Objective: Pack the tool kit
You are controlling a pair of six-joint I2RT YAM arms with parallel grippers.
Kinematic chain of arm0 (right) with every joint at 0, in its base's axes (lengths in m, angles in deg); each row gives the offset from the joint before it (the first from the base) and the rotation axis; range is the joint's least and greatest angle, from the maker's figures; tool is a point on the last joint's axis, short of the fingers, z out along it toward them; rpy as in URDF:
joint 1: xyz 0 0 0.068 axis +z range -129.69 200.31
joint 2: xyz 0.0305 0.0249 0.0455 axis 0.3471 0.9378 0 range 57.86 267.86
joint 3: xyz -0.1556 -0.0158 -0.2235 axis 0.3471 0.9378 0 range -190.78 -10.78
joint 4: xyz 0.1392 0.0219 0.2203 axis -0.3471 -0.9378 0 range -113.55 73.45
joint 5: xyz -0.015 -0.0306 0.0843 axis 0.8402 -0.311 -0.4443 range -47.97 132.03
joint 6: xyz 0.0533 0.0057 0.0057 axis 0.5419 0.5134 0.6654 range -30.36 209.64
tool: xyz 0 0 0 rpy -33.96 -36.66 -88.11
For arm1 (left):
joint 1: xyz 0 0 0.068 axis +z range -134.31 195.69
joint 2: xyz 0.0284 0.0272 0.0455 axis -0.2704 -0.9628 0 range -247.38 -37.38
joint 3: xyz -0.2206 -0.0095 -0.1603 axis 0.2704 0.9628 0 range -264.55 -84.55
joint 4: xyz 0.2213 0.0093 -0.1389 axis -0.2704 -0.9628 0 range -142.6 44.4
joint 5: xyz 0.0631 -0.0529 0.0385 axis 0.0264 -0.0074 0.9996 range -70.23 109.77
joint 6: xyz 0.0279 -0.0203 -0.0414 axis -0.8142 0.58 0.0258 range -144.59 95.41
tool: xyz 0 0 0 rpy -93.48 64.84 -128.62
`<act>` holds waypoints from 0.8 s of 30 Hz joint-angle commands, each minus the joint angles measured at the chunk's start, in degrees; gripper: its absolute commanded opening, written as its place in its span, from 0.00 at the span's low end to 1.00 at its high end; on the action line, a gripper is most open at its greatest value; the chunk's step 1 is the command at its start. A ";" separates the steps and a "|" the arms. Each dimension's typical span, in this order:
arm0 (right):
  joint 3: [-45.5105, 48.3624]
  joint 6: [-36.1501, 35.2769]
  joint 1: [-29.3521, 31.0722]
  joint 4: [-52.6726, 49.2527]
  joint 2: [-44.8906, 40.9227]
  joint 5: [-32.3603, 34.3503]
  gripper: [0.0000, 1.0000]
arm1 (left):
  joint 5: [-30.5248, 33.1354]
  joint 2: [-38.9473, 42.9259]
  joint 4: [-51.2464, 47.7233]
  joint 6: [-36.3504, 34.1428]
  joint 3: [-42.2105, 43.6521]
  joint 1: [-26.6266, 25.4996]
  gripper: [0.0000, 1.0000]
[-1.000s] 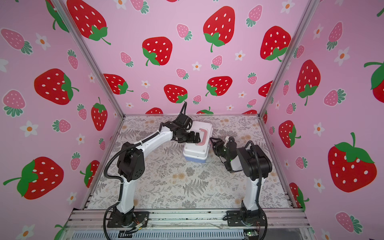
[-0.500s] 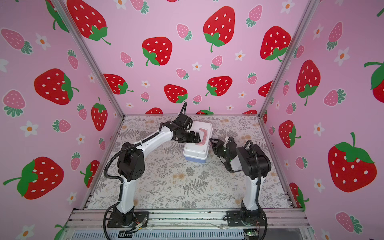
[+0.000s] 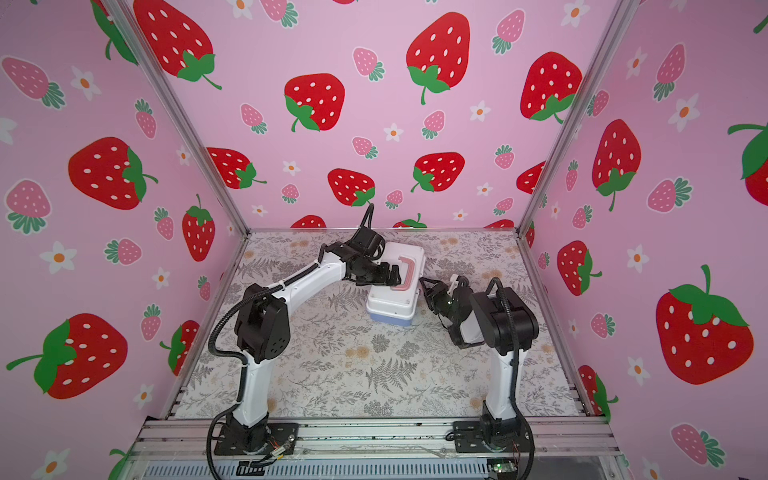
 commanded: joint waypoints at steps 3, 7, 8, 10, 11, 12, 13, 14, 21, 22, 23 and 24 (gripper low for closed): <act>0.58 -2.96 1.33 -8.30 -4.26 -0.48 0.44 | -5.76 -4.22 -2.44 0.83 -0.08 -1.10 1.00; -1.91 -7.92 1.27 -18.55 -9.43 1.27 0.44 | -5.76 -4.22 -2.46 0.89 -0.08 -1.14 1.00; -2.92 -9.60 1.29 -22.09 -10.82 1.88 0.44 | -5.79 -4.18 -2.42 0.85 -0.08 -1.12 1.00; -4.38 -12.58 1.33 -27.22 -12.98 3.25 0.44 | -5.95 -4.31 -2.41 0.93 -0.23 -1.09 1.00; -4.96 -13.53 1.36 -29.03 -13.75 3.85 0.44 | -6.04 -4.44 -2.37 0.94 -0.25 -1.11 1.00; -5.09 -14.04 1.45 -30.53 -14.52 4.38 0.44 | -6.06 -4.53 -2.40 1.02 -0.27 -1.11 1.00; -5.11 -14.24 1.45 -31.11 -14.76 4.70 0.44 | -6.16 -4.61 -2.46 1.01 -0.42 -1.15 1.00; -5.04 -14.29 1.63 -31.28 -14.89 4.89 0.44 | -6.21 -4.72 -2.47 1.11 -0.50 -1.12 1.00; -4.20 -12.55 2.78 -29.08 -11.89 5.62 0.51 | -6.61 -5.12 -2.72 1.28 -0.96 -1.13 1.00; -3.80 -11.68 2.84 -27.64 -11.25 5.47 0.51 | -6.61 -5.10 -2.76 1.26 -0.97 -1.12 1.00; -3.25 -10.60 2.86 -25.77 -10.40 5.20 0.55 | -6.61 -5.05 -2.78 1.20 -0.95 -1.12 1.00; -2.88 -9.49 2.86 -24.15 -9.59 4.86 0.58 | -6.61 -5.00 -2.85 1.24 -0.95 -1.08 1.00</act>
